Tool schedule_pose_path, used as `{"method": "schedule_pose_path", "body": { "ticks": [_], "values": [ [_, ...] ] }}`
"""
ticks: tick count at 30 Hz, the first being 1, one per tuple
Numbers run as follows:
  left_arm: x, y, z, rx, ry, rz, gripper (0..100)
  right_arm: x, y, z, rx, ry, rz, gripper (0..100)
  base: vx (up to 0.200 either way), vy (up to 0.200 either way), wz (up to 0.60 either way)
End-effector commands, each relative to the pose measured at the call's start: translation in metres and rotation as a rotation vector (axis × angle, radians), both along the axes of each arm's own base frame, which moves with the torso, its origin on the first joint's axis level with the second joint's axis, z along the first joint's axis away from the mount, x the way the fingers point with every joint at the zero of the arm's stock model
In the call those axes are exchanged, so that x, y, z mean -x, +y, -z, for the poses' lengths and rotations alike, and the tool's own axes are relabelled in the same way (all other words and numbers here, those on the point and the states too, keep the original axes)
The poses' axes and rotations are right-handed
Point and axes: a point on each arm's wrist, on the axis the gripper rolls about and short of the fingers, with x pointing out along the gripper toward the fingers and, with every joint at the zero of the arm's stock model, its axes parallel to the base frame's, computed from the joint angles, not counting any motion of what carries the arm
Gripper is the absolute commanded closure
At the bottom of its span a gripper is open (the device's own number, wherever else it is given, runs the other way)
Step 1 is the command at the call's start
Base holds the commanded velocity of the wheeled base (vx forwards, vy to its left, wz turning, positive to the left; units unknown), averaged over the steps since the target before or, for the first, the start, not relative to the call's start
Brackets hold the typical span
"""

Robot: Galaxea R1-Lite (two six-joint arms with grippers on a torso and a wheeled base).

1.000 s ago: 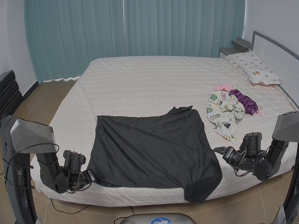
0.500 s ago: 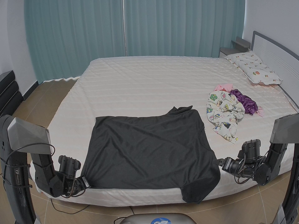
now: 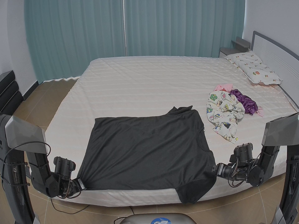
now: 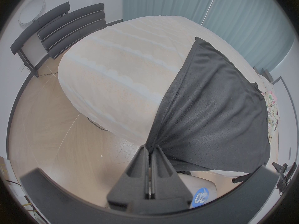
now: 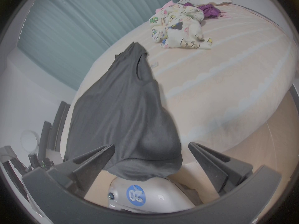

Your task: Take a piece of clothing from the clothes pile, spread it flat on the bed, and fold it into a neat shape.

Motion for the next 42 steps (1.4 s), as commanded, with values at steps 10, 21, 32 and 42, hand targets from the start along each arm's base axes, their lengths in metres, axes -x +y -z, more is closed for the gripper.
{"method": "schedule_pose_path", "body": {
  "ticks": [10,21,32,42],
  "values": [
    [0.000,-0.002,-0.001,0.007,-0.006,0.004,100,-0.015,0.004,0.016,0.073,0.035,-0.059,100,0.000,0.000,0.00],
    [-0.001,-0.003,-0.007,0.041,-0.028,0.019,100,-0.013,-0.019,0.000,0.081,-0.003,-0.010,100,0.000,0.000,0.00],
    [0.011,-0.013,-0.012,0.061,-0.008,0.068,100,0.009,-0.049,-0.024,0.025,-0.015,-0.004,100,0.000,0.000,0.00],
    [0.034,-0.028,-0.010,0.040,0.059,0.160,100,0.019,-0.054,-0.020,0.059,0.009,-0.029,100,0.000,0.000,0.00]
  ]
}}
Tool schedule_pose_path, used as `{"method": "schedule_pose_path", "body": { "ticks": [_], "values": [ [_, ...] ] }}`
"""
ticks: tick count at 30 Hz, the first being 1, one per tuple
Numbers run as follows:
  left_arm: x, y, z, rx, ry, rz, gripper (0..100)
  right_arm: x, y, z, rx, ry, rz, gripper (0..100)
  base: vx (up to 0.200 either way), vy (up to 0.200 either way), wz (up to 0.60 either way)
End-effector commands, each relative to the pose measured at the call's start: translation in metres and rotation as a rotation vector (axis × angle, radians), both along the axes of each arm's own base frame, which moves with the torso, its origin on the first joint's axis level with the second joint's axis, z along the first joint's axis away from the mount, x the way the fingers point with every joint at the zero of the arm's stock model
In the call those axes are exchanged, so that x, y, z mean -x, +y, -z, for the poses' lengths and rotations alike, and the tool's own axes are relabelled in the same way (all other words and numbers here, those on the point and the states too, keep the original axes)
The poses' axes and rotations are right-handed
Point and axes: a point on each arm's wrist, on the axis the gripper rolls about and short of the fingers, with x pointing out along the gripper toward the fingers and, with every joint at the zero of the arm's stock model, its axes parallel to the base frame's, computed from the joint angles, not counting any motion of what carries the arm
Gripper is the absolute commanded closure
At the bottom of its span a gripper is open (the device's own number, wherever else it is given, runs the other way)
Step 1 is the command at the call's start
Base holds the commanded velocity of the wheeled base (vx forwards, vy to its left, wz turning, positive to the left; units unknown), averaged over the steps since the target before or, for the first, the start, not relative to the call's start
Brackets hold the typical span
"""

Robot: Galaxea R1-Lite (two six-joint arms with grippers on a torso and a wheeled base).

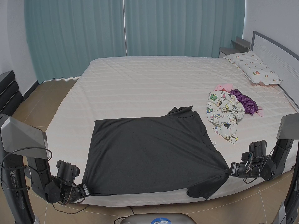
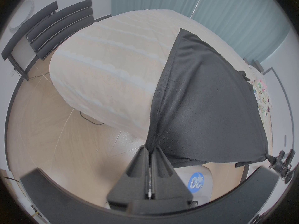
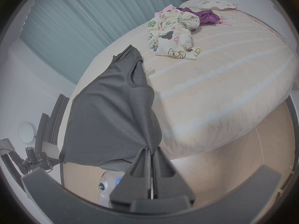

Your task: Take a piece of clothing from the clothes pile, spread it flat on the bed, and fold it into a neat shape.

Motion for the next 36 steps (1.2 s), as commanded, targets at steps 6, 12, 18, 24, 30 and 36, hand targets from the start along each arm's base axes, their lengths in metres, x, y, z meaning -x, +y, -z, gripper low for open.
{"method": "schedule_pose_path", "body": {
  "ticks": [6,12,18,24,30,36],
  "values": [
    [0.012,-0.005,0.000,-0.024,0.028,0.048,100,0.013,-0.005,0.003,0.035,0.027,-0.024,100,0.000,0.000,0.00],
    [0.023,-0.002,-0.006,-0.046,0.039,0.086,100,0.024,-0.007,0.005,0.057,0.056,-0.048,100,0.000,0.000,0.00],
    [0.019,-0.003,-0.008,-0.043,0.014,0.084,100,0.018,-0.007,-0.001,0.055,-0.019,-0.047,100,0.000,0.000,0.00],
    [0.008,-0.003,-0.031,-0.015,-0.112,0.066,100,0.007,-0.006,-0.011,0.027,-0.157,-0.019,100,0.000,0.000,0.00],
    [-0.006,-0.004,-0.039,0.013,-0.176,0.028,100,0.000,-0.005,-0.018,-0.001,-0.225,-0.034,100,0.000,0.000,0.00],
    [-0.010,-0.005,-0.049,0.034,-0.221,0.009,100,0.001,-0.005,-0.024,-0.003,-0.277,-0.037,100,0.000,0.000,0.00]
  ]
}}
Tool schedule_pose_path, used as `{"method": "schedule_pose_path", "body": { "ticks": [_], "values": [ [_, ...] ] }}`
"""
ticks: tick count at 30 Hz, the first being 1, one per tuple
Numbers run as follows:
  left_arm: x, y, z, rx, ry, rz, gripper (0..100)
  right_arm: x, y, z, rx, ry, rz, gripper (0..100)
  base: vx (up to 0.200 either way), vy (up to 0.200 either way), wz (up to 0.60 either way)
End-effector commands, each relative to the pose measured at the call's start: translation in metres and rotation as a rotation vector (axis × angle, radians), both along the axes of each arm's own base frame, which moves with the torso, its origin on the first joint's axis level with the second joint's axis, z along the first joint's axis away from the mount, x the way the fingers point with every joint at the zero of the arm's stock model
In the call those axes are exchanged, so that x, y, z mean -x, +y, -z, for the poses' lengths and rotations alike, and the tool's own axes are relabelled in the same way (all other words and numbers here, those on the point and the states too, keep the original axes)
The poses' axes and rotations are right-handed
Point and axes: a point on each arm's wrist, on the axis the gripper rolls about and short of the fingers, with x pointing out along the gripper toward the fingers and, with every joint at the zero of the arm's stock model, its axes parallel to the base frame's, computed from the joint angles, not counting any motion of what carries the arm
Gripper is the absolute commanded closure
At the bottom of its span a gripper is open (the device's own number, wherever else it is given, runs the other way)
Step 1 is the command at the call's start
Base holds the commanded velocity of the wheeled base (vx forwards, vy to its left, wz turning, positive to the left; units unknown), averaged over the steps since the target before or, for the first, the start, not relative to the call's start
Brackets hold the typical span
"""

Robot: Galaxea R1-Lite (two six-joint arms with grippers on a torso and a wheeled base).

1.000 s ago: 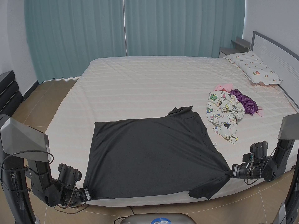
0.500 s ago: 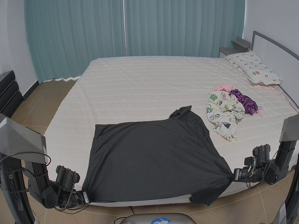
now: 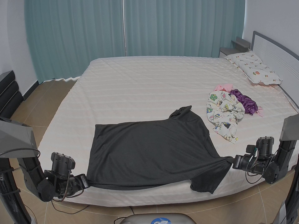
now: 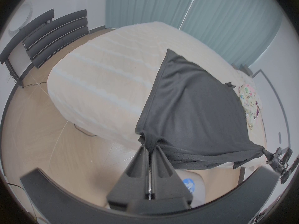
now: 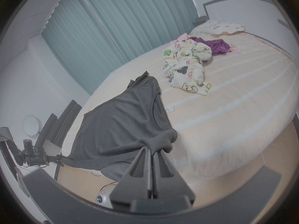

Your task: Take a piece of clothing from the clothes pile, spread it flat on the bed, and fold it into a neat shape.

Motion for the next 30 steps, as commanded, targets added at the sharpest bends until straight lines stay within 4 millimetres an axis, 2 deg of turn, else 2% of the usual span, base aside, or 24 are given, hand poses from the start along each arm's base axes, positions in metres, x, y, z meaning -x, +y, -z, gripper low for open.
{"method": "schedule_pose_path", "body": {
  "ticks": [1,6,7,15,22,30],
  "values": [
    [0.002,0.000,-0.008,0.004,-0.025,0.001,100,0.006,0.000,0.000,0.000,0.007,-0.003,100,0.000,0.000,0.00],
    [0.007,0.000,-0.005,-0.012,0.032,0.006,100,0.015,-0.001,0.003,0.004,0.040,-0.003,100,0.000,0.000,0.00],
    [0.009,0.001,-0.004,-0.023,0.061,0.011,100,0.025,-0.005,0.005,0.011,0.068,-0.003,100,0.000,0.000,0.00],
    [0.015,0.004,-0.002,-0.060,0.084,0.038,100,0.057,-0.011,0.011,0.065,0.155,-0.068,100,0.000,0.000,0.00],
    [0.027,0.006,0.002,-0.096,0.124,0.065,100,0.077,-0.012,0.013,0.094,0.205,-0.105,100,0.000,0.000,0.00],
    [0.034,0.008,0.003,-0.117,0.145,0.089,100,0.078,-0.014,0.014,0.103,0.200,-0.111,100,0.000,0.000,0.00]
  ]
}}
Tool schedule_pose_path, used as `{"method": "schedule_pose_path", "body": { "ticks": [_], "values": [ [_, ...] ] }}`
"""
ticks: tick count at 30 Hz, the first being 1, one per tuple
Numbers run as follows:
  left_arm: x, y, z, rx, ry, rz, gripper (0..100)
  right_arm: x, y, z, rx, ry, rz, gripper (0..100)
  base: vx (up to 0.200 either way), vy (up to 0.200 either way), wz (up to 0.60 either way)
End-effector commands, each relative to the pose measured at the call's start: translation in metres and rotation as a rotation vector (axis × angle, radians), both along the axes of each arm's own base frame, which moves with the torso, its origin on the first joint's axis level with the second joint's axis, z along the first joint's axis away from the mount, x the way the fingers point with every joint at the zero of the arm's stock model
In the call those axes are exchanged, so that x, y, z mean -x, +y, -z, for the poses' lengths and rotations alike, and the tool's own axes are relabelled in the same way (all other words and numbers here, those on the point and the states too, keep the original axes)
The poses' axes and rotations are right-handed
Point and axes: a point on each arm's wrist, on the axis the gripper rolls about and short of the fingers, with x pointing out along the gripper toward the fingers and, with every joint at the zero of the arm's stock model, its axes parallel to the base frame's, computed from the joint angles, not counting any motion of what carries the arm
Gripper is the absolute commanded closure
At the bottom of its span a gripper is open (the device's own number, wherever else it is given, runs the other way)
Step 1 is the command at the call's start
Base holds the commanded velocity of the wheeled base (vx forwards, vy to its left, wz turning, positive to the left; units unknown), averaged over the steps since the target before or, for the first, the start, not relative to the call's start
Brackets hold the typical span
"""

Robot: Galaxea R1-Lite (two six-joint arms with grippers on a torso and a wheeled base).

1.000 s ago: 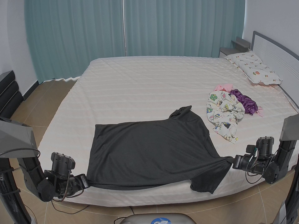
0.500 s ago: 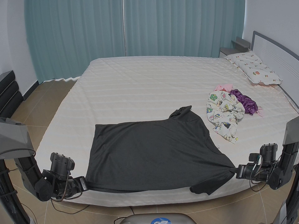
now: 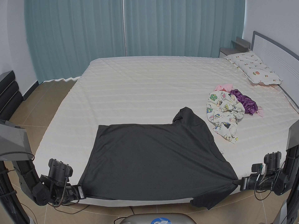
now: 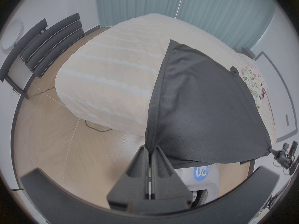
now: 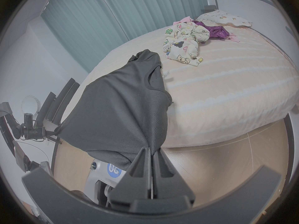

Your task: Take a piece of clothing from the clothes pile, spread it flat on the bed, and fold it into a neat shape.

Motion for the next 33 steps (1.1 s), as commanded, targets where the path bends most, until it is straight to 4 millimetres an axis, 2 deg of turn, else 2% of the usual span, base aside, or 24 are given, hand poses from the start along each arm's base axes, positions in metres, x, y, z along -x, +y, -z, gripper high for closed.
{"method": "schedule_pose_path", "body": {
  "ticks": [1,8,10,11,18,26,29,33],
  "values": [
    [0.002,0.000,0.000,-0.002,0.006,0.000,100,0.005,0.000,0.001,-0.002,0.023,0.003,100,0.000,0.000,0.00],
    [-0.029,-0.003,-0.015,0.034,-0.127,-0.025,100,-0.018,0.000,-0.008,-0.069,-0.132,-0.027,100,0.000,0.000,0.00],
    [-0.031,-0.003,-0.016,0.036,-0.133,-0.030,100,-0.019,0.000,-0.009,-0.072,-0.138,-0.027,100,0.000,0.000,0.00],
    [-0.044,-0.001,-0.022,0.049,-0.180,-0.056,100,-0.030,0.001,-0.012,-0.101,-0.183,-0.016,100,0.000,0.000,0.00],
    [-0.069,0.000,-0.030,0.077,-0.245,-0.097,100,-0.062,0.002,-0.015,-0.138,-0.258,0.003,100,0.000,0.000,0.00],
    [-0.101,-0.002,-0.040,0.118,-0.226,-0.164,100,-0.098,0.012,-0.014,-0.145,-0.342,-0.035,100,0.000,0.000,0.00],
    [-0.106,-0.002,-0.044,0.126,-0.225,-0.177,100,-0.105,0.012,-0.021,-0.152,-0.375,-0.034,100,0.000,0.000,0.00],
    [-0.106,0.002,-0.046,0.134,-0.227,-0.200,100,-0.099,0.012,-0.028,-0.181,-0.374,-0.037,100,0.000,0.000,0.00]
  ]
}}
